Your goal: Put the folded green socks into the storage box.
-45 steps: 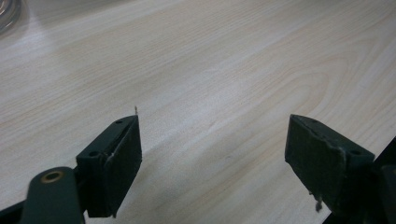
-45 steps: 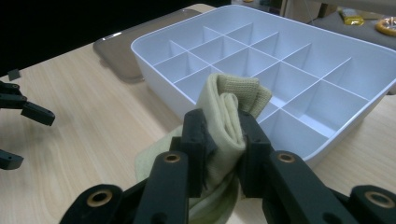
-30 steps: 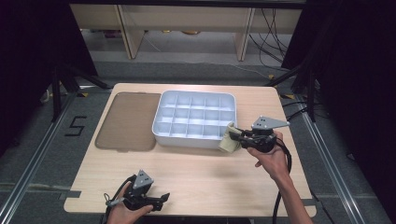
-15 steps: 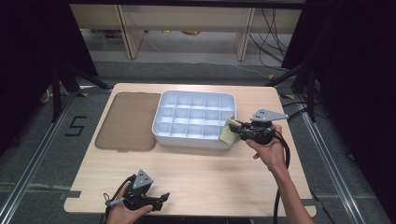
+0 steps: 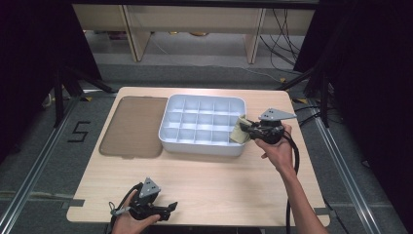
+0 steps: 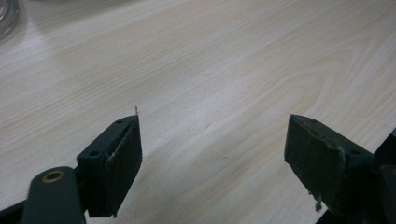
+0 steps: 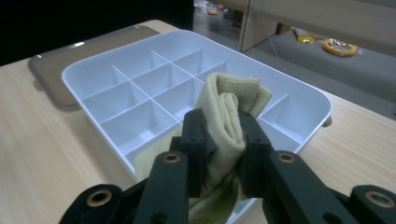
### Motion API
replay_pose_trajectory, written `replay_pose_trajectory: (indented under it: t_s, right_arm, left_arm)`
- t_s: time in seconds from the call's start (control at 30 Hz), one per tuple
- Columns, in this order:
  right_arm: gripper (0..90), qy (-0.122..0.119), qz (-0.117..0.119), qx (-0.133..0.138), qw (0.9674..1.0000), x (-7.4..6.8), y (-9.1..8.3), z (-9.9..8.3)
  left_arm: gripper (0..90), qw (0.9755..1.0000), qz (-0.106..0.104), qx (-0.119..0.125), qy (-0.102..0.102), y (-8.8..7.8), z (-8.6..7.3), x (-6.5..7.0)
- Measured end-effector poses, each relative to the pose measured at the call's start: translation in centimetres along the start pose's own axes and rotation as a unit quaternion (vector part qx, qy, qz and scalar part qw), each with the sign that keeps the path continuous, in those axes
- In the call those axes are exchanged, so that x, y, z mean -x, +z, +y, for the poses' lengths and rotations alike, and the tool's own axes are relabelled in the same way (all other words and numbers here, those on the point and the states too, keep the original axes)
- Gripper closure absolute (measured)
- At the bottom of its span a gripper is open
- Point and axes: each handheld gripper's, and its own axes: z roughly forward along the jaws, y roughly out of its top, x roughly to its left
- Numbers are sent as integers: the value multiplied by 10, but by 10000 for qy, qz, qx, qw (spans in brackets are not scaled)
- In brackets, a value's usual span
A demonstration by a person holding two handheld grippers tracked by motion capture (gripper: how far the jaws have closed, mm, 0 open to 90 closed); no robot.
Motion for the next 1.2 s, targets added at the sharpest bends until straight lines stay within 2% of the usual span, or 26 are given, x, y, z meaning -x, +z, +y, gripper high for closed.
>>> replay_pose_trajectory:
  t_s: [0.03,0.07,0.1,0.13,0.17,0.2,0.23,0.27,0.37,0.4,0.43,0.47,0.57,0.6,0.63,0.67,0.7,0.73,0.77,0.8,0.83,0.9,0.97,1.1,1.13,1.2]
  right_arm:
    - [759,0,0,0,10000,0,0,0]
    - [759,14,-17,-121,9999,1,5,-1]
    - [759,14,-17,-121,9999,1,5,-1]
    - [759,-11,-21,-140,9999,3,7,-1]
    - [759,-70,-122,-56,9999,3,12,-2]
    - [759,10,-121,-184,9998,2,13,-2]
    - [759,-149,-94,-224,9996,5,16,-2]
    - [759,-113,-175,-232,9995,4,19,-2]
    - [758,-136,-220,-274,9993,4,22,-1]
    - [759,-206,-266,-324,9989,4,25,-1]
    - [759,-206,-266,-324,9989,4,25,-1]
    - [758,-334,-325,-295,9985,5,28,-1]
    - [758,-422,-402,-298,9979,7,30,-1]
    - [758,-472,-442,-387,9972,7,32,-2]
    - [758,-401,-470,-419,9972,5,33,-3]
    - [758,-519,-470,-462,9965,7,34,-3]
    - [758,-496,-530,-453,9963,6,35,-4]
    - [758,-571,-528,-490,9958,7,36,-5]
    - [757,-585,-509,-548,9955,8,36,-5]
    - [758,-566,-594,-521,9953,7,38,-6]
    - [757,-666,-583,-543,9946,9,39,-7]
    - [757,-552,-611,-600,9948,8,41,-9]
    - [756,-630,-588,-685,9939,9,42,-10]
    - [756,-674,-596,-726,9933,8,46,-11]
    - [756,-770,-624,-715,9925,8,48,-11]
    - [755,-811,-628,-789,9916,6,49,-12]
  left_arm:
    - [186,10000,0,0,0,0,0,0]
    - [186,10000,1,58,-66,1,0,1]
    - [186,10000,19,-25,18,0,0,0]
    - [186,10000,14,9,-27,1,0,1]
    - [186,10000,15,-2,26,1,0,1]
    - [187,10000,14,5,1,1,0,2]
    - [187,10000,4,3,-31,1,0,2]
    - [187,10000,5,-24,30,1,0,2]
    - [187,9999,17,-45,100,0,0,1]
    - [187,10000,-3,10,-52,1,0,2]
    - [186,10000,-3,10,-52,1,0,2]
    - [187,10000,19,-11,39,0,0,1]
    - [187,9998,22,-103,141,-1,1,-1]
    - [186,10000,-8,24,-48,0,0,2]
    - [187,10000,-8,24,-48,0,0,2]
    - [186,9999,5,52,-86,1,0,2]
    - [187,9999,48,90,-105,2,0,2]
    - [187,9999,36,103,-129,2,0,3]
    - [187,9999,36,103,-129,2,0,3]
    - [187,10000,-10,3,-27,0,0,1]
    - [187,10000,16,10,-27,0,0,2]
    - [187,10000,6,13,-46,1,0,2]
    - [187,10000,14,-9,12,0,0,2]
    - [187,10000,28,14,32,0,0,2]
    - [187,10000,17,21,-39,1,0,2]
    - [187,10000,14,8,-28,0,0,2]
